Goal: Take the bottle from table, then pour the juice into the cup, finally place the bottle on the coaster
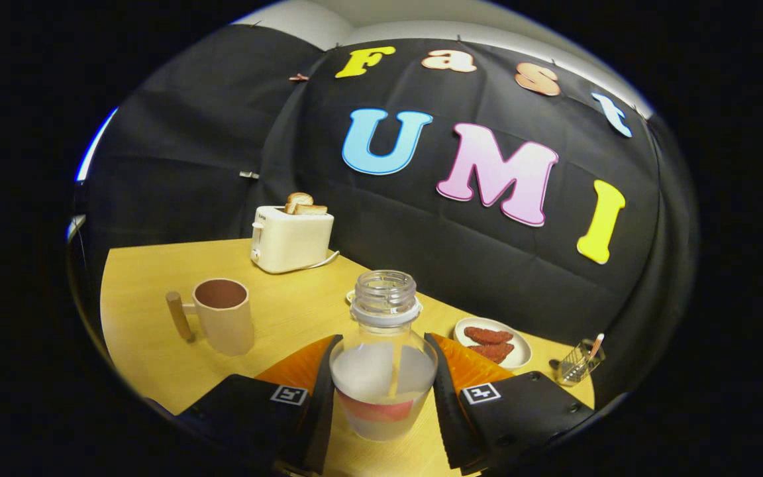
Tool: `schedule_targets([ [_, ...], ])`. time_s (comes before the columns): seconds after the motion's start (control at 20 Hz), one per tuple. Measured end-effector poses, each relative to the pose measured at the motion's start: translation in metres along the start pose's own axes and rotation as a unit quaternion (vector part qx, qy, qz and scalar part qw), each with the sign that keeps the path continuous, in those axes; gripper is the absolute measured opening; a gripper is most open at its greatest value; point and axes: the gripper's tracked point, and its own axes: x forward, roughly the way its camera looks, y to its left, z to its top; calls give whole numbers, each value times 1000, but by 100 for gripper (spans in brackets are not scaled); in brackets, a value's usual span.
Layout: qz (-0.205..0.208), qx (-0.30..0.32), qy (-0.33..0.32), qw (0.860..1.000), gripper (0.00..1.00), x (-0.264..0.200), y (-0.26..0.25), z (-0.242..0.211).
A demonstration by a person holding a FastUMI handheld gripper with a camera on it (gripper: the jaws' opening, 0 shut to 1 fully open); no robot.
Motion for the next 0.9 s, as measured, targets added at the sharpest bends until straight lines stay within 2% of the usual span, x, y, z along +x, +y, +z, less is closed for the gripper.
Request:
schedule_targets([
  [0.35, -10, -122, 26, 992, 69, 27, 20, 33],
  [0.5, -18, -180, 38, 983, 69, 35, 32, 37],
  [0.9, -26, -282, 59, 957, 69, 48, 68, 37],
])
